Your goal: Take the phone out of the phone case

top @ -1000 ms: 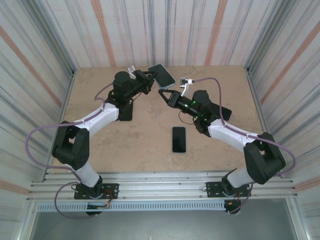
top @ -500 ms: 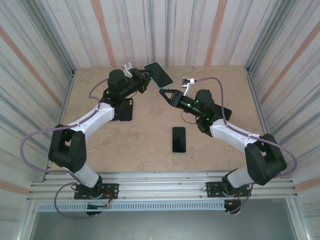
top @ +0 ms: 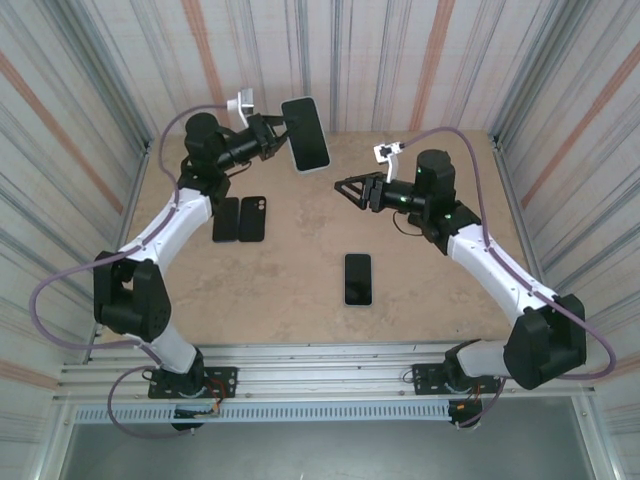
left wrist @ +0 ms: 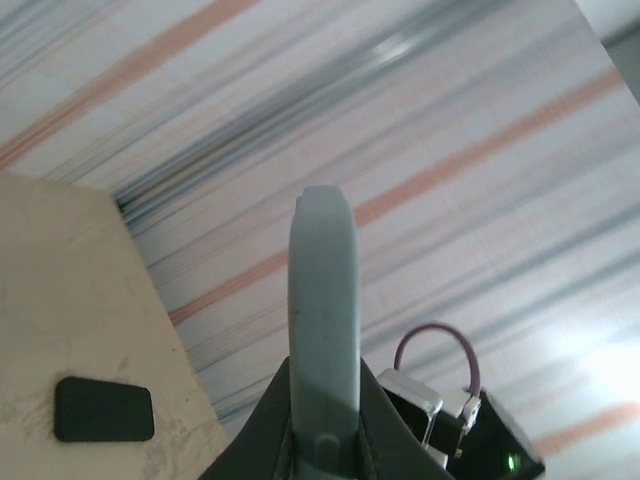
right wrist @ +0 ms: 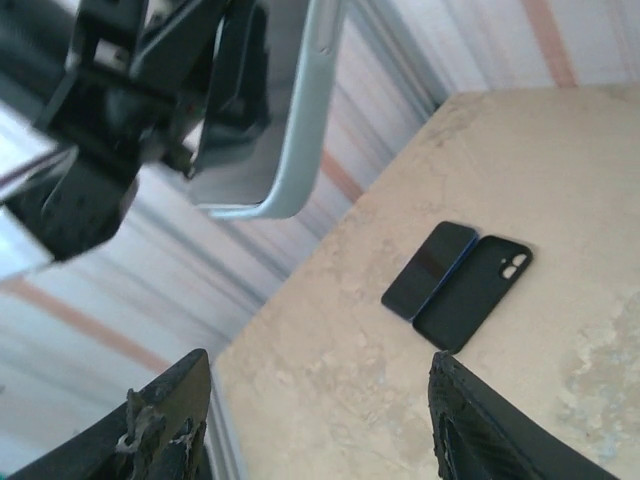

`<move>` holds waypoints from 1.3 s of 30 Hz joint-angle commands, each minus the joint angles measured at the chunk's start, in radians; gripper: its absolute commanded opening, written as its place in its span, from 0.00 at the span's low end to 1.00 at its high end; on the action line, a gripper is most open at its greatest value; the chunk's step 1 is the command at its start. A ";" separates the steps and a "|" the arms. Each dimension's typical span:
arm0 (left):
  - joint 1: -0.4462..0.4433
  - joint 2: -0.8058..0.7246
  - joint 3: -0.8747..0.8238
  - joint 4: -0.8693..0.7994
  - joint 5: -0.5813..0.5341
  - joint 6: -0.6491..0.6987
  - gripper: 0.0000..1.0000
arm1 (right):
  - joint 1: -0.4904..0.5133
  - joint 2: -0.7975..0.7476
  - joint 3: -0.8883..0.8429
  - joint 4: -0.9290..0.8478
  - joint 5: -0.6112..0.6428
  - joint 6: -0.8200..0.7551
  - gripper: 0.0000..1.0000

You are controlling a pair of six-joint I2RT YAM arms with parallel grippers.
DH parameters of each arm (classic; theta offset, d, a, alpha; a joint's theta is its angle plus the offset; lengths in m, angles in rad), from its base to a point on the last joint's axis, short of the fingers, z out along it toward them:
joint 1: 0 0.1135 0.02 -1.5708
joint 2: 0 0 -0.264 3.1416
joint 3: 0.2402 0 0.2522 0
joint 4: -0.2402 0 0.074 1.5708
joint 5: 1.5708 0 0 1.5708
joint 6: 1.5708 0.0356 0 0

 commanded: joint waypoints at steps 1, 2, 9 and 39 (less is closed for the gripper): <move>0.003 0.020 0.068 0.147 0.199 0.120 0.00 | -0.019 0.058 0.088 -0.212 -0.150 -0.280 0.57; 0.003 0.023 0.077 0.163 0.225 0.134 0.00 | -0.022 0.077 0.120 -0.236 -0.178 -0.318 0.55; 0.004 0.032 0.124 0.171 0.308 0.204 0.00 | -0.016 0.147 0.233 -0.267 -0.306 -0.464 0.40; -0.021 -0.032 0.074 0.123 0.331 0.211 0.00 | 0.038 0.256 0.380 -0.314 -0.365 -0.542 0.23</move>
